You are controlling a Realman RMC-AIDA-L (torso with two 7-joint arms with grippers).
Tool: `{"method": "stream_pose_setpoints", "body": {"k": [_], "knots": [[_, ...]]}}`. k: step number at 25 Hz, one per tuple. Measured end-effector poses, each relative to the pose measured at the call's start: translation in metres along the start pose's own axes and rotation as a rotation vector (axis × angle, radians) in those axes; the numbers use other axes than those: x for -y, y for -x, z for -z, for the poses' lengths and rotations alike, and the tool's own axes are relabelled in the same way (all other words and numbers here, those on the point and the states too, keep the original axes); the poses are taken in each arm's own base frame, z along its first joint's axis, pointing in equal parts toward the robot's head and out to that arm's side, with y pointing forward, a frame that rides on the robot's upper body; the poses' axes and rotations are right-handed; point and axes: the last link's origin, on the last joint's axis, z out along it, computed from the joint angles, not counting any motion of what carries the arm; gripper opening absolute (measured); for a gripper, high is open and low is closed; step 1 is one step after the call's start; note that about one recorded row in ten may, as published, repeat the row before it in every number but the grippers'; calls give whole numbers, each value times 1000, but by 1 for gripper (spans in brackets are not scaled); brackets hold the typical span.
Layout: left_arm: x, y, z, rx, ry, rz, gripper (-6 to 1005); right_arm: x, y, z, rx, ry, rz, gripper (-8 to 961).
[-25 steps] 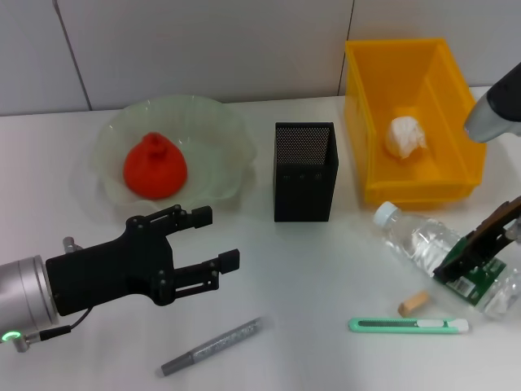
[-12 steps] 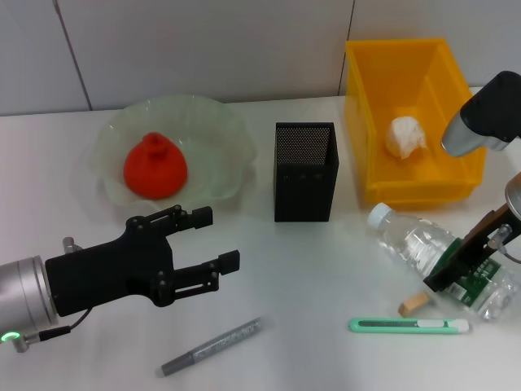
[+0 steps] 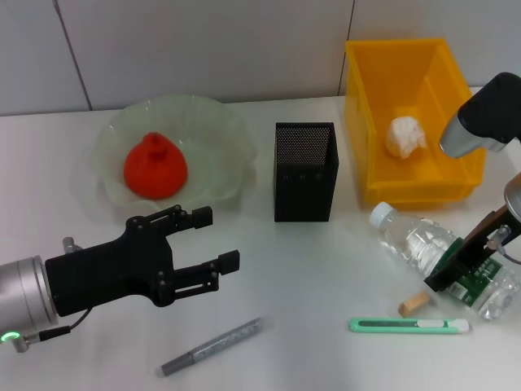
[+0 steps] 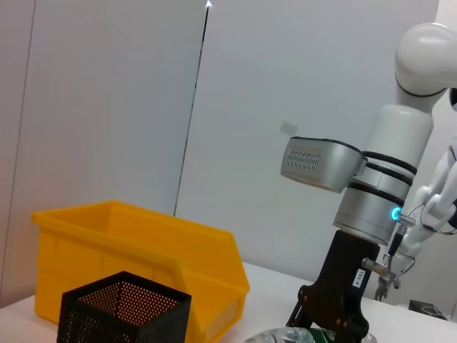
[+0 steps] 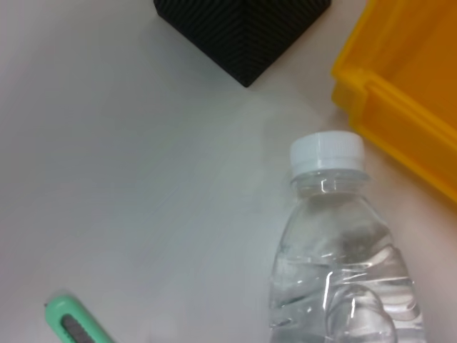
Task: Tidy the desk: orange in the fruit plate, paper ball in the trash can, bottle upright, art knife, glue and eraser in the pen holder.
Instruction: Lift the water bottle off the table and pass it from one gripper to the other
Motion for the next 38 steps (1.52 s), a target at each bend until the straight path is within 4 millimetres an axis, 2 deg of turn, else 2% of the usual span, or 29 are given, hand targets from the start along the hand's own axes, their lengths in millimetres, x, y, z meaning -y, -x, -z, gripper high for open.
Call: {"method": "stream_pose_setpoints", "body": {"k": [8, 21, 25, 26, 30, 31, 32, 33, 38], "knots": [[0, 0, 0, -2, 0, -2, 790, -6, 0, -3, -22, 7, 38, 776], [0, -1, -1, -4, 2, 0, 790, -5, 0, 8, 25, -6, 32, 767], [0, -1, -1, -4, 1, 0, 791, -11, 2, 20, 87, 17, 39, 763], [0, -1, -1, -4, 1, 0, 791, -14, 2, 30, 134, 17, 49, 762], [0, -2, -2, -9, 2, -1, 791, -19, 1, 45, 211, 12, 66, 762], [0, -2, -2, -9, 2, -1, 791, -21, 0, 56, 270, 4, 78, 762], [0, -2, -2, -11, 1, -1, 791, -21, 0, 56, 270, 4, 78, 762], [0, -3, -2, -14, -1, -1, 791, -25, 0, 64, 327, 10, 89, 762], [1, -4, -2, -24, -8, -8, 791, -37, -1, 73, 448, 73, 122, 762]]}}
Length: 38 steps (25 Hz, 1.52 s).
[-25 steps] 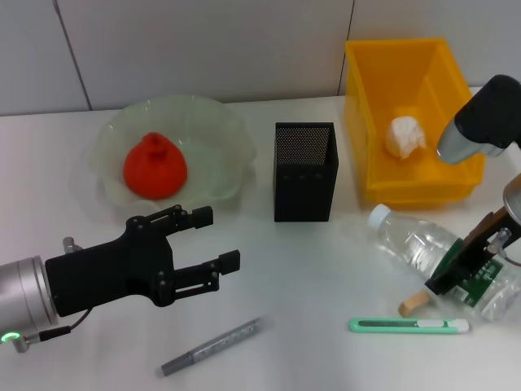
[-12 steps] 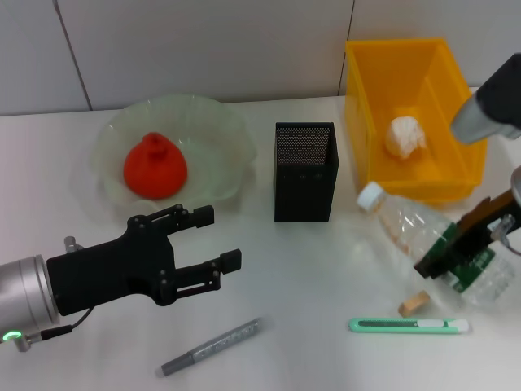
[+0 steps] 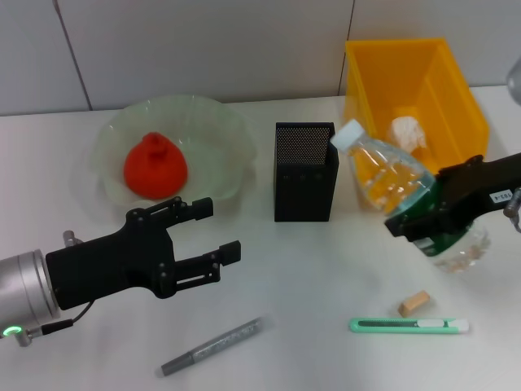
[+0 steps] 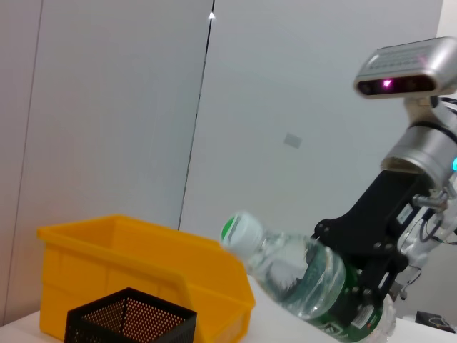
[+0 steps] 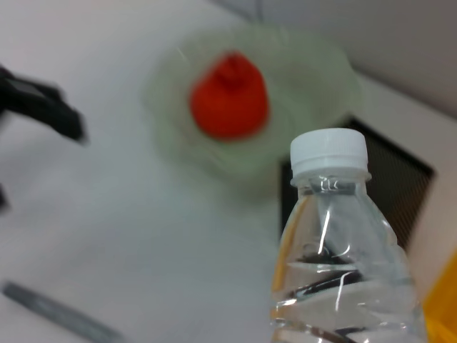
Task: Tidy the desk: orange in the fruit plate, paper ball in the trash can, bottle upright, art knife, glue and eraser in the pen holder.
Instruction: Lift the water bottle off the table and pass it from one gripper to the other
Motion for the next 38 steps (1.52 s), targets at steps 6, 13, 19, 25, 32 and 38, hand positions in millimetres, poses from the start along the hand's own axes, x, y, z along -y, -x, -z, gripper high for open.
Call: {"method": "stream_pose_setpoints", "body": {"k": [6, 13, 19, 25, 32, 38], "knots": [[1, -2, 2, -28, -19, 7, 791, -6, 1, 12, 218, 75, -10, 763], [3, -3, 6, -51, -34, 10, 790, 6, -22, 15, 521, 181, -30, 763], [3, -3, 7, -54, -36, 10, 791, 1, -33, 8, 656, 241, 36, 763], [6, -8, 4, -80, -47, 15, 790, -3, -37, -13, 693, 281, 116, 763], [7, -13, 4, -121, -60, 32, 790, -3, -31, -33, 689, 289, 222, 763], [10, -20, 9, -224, -100, 86, 791, 0, -18, -48, 688, 271, 243, 764]]}}
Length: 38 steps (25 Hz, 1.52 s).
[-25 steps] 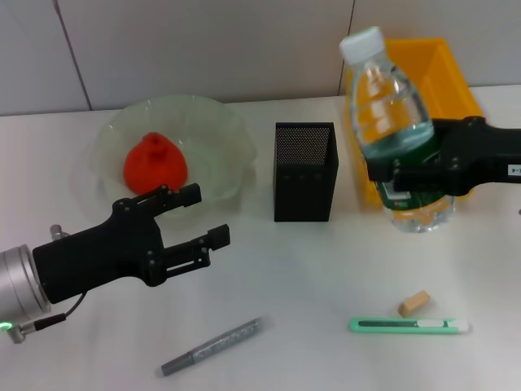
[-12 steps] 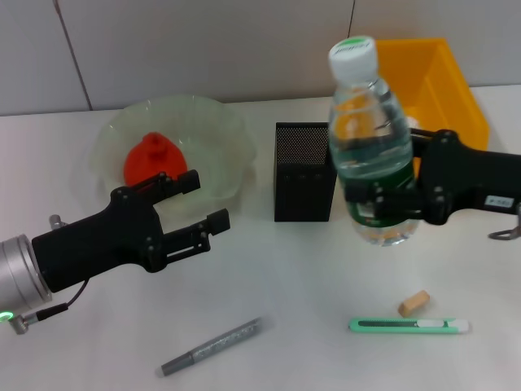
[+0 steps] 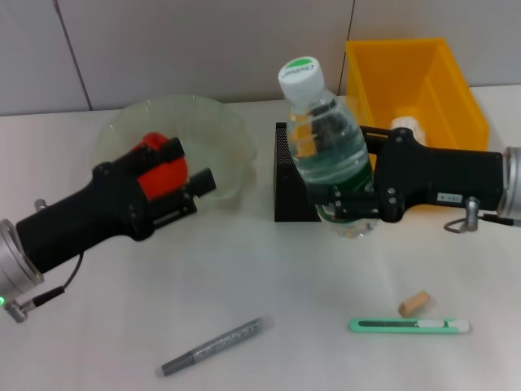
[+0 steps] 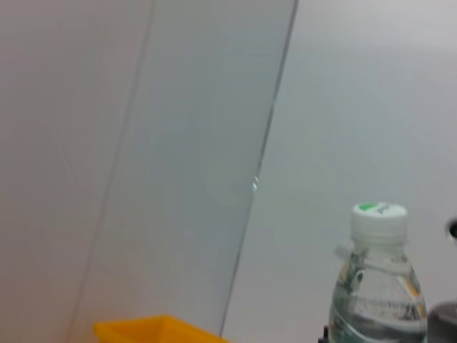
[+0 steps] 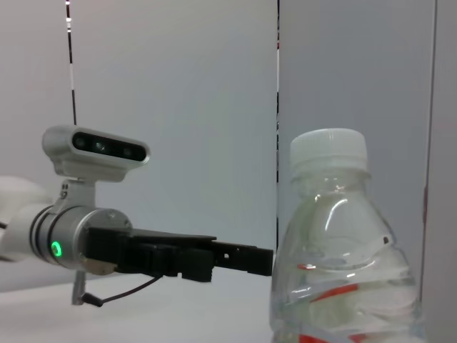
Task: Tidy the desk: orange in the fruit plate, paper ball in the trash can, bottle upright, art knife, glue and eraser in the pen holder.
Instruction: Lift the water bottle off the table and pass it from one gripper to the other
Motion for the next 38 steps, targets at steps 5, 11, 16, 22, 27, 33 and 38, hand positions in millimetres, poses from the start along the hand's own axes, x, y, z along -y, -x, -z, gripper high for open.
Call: {"method": "stream_pose_setpoints", "body": {"k": [5, 11, 16, 22, 27, 33, 38], "knots": [[3, -9, 1, -74, -27, 43, 791, 3, -3, -4, 48, -40, 4, 764], [6, -13, 3, -146, -53, 86, 790, 3, -6, -9, 69, -42, -16, 764], [6, -12, 0, -166, -53, 110, 786, -1, -12, -12, 96, -46, -38, 764], [0, -10, -6, -221, -27, 141, 785, -4, -18, -17, 120, -45, -72, 764], [-8, -14, -11, -231, 37, 126, 785, -3, -16, -27, 125, -27, -86, 765], [-12, -12, -20, -209, 76, 122, 785, -3, -17, -45, 83, -9, -79, 765], [-10, -12, -24, -198, 68, 96, 785, -7, -16, -62, 66, 15, -69, 765]]}}
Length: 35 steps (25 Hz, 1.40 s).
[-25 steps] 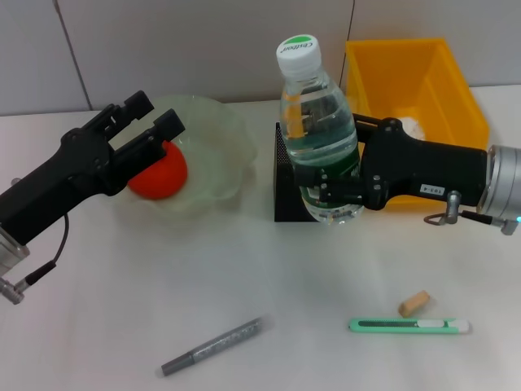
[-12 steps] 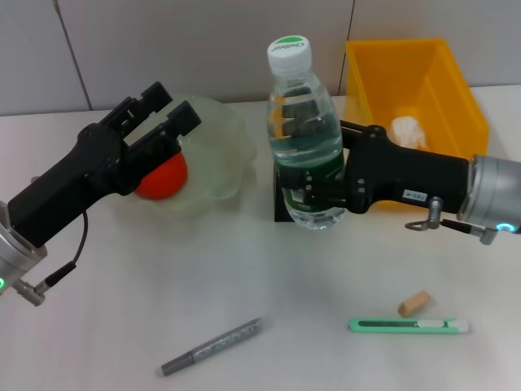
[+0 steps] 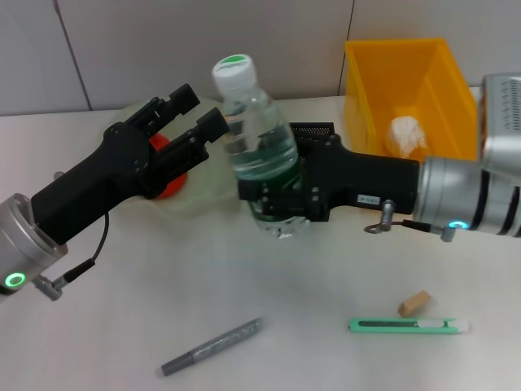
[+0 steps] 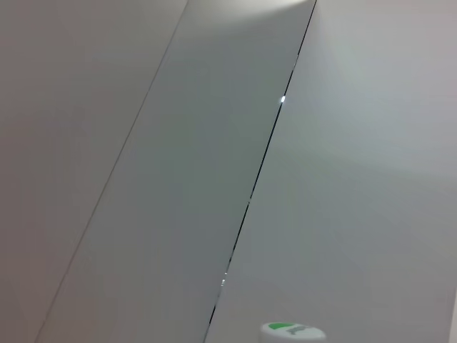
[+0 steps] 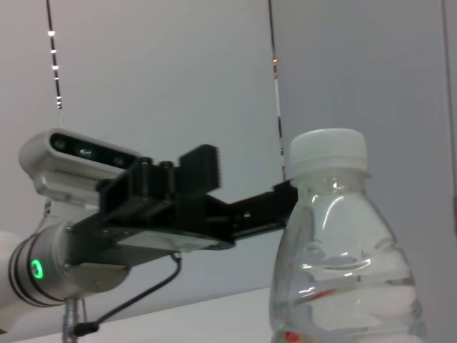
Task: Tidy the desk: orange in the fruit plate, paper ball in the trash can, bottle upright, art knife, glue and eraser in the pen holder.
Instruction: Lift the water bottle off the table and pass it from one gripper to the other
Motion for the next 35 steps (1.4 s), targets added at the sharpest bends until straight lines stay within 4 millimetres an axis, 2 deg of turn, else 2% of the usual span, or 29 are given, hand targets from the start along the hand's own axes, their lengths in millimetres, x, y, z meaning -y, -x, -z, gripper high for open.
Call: {"method": "stream_pose_setpoints", "body": {"k": [7, 14, 22, 35], "knots": [[8, 3, -2, 30, -48, -23, 786, -5, 3, -11, -12, 41, 9, 765], [11, 4, -3, 46, -62, -29, 786, -4, 3, -11, -13, 41, 9, 765], [12, 4, -9, 65, -46, -26, 786, -11, -3, -20, -62, 69, 10, 766], [14, 6, -5, 75, -70, -25, 776, -10, -2, -20, -56, 61, 11, 766]]}}
